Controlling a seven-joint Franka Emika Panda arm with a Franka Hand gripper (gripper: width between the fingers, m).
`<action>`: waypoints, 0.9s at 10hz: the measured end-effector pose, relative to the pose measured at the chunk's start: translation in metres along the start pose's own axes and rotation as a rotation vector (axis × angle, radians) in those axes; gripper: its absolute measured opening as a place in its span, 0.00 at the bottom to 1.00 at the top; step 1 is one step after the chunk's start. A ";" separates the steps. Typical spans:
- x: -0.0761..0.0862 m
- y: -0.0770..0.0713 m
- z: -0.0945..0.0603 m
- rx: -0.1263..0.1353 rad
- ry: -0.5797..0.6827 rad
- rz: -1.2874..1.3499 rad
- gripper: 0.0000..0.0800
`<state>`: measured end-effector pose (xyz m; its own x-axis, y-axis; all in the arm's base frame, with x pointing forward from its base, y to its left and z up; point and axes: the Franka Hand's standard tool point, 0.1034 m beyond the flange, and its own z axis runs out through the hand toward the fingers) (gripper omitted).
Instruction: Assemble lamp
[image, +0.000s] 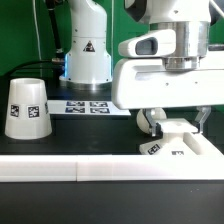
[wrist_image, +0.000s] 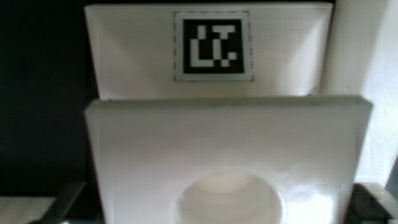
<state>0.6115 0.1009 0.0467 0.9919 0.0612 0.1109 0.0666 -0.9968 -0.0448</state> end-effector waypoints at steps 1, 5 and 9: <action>0.000 0.000 0.000 0.000 0.000 0.000 0.67; -0.015 0.004 -0.007 -0.003 -0.012 0.011 0.87; -0.080 -0.008 -0.035 -0.011 -0.059 0.062 0.87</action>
Offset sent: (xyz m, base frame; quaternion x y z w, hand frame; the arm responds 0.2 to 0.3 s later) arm 0.0000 0.0000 0.0000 0.0000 0.0000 0.0000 1.0000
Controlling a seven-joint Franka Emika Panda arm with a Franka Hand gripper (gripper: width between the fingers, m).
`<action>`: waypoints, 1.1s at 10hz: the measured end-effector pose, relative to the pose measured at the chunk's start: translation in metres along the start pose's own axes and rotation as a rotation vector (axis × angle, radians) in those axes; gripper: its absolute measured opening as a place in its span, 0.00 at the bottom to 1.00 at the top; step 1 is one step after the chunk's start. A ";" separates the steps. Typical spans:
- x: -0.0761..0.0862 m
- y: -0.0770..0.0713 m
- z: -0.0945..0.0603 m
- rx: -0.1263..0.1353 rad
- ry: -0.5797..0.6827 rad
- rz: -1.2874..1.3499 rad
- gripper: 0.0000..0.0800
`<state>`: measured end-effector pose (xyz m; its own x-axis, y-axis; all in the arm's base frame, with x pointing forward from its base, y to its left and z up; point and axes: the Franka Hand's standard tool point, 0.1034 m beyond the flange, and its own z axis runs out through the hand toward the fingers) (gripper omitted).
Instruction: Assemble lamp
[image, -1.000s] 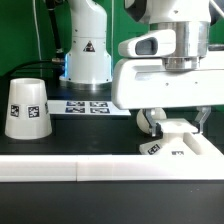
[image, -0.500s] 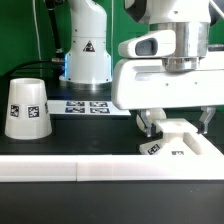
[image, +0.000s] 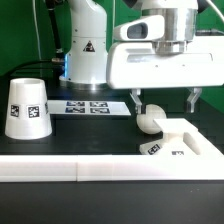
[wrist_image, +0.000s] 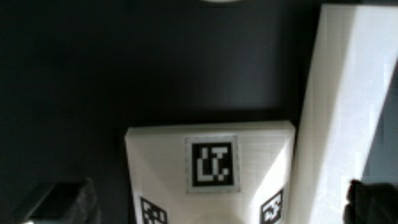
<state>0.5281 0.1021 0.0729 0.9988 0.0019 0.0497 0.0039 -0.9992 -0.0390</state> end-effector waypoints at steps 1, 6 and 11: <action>-0.013 -0.003 0.000 -0.003 -0.013 0.013 0.87; -0.034 -0.002 0.005 -0.004 -0.022 0.032 0.87; -0.040 0.008 0.008 0.020 -0.082 0.311 0.87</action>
Offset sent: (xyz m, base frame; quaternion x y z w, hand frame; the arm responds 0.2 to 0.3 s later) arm 0.0000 0.0000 0.0000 0.0000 0.0000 0.0000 1.0000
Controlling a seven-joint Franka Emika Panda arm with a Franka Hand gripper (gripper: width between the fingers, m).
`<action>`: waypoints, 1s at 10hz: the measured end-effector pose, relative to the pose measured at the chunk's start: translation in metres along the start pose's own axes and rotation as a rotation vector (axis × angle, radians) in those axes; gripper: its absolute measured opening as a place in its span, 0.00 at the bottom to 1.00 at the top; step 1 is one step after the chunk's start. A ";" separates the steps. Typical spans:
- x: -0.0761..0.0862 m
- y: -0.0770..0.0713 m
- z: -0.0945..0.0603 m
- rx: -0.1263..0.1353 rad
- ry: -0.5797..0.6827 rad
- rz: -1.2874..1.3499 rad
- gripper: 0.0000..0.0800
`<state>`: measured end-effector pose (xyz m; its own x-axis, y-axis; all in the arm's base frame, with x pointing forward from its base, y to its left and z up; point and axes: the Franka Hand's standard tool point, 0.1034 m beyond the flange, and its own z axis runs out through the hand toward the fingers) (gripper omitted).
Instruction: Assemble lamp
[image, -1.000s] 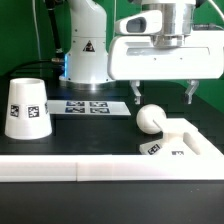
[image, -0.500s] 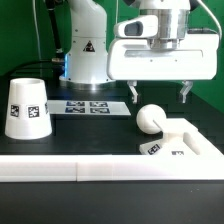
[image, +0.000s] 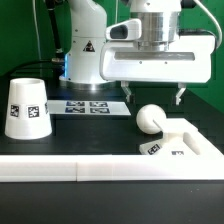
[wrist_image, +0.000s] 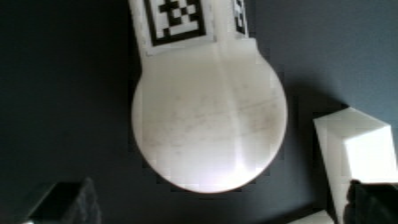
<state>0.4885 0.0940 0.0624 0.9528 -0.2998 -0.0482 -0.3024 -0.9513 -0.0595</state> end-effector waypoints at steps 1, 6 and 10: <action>0.000 0.001 0.000 -0.003 -0.013 -0.008 0.87; -0.005 0.001 -0.002 -0.050 -0.316 -0.064 0.87; 0.001 0.006 0.001 -0.069 -0.532 -0.086 0.87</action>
Offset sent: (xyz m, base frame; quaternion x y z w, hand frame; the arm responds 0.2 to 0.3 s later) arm 0.0037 0.0104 0.0018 0.0170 -0.1749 -0.0246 0.9841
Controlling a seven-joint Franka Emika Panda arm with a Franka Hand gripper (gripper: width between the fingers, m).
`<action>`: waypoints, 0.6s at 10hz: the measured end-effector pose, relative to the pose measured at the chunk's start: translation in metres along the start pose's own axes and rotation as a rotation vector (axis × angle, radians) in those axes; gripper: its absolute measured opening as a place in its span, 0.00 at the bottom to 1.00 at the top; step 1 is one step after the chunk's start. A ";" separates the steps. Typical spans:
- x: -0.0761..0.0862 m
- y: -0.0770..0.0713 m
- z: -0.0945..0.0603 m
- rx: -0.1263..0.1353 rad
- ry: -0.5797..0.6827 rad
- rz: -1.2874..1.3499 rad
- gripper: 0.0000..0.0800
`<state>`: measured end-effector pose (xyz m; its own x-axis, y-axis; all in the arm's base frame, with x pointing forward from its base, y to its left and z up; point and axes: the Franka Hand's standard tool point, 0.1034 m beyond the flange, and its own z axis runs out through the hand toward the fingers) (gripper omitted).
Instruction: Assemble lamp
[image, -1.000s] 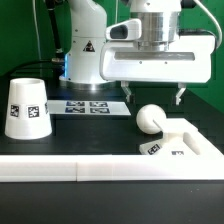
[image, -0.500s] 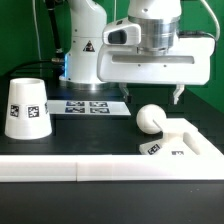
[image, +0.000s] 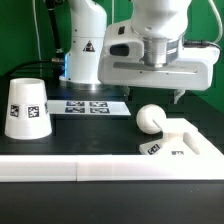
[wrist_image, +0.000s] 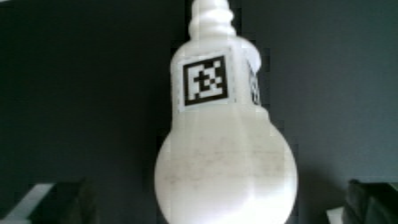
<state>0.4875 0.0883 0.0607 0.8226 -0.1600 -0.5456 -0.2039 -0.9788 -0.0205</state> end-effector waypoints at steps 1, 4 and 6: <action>0.000 0.004 0.004 -0.003 -0.053 -0.001 0.87; -0.002 0.006 0.010 -0.025 -0.237 0.006 0.87; 0.000 0.001 0.012 -0.036 -0.281 0.004 0.87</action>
Offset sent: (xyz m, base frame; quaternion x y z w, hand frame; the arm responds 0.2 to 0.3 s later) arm 0.0029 0.0116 0.0002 0.0022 -0.1317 0.0199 0.9911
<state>0.4808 0.0887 0.0505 0.6416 -0.1269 -0.7564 -0.1840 -0.9829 0.0088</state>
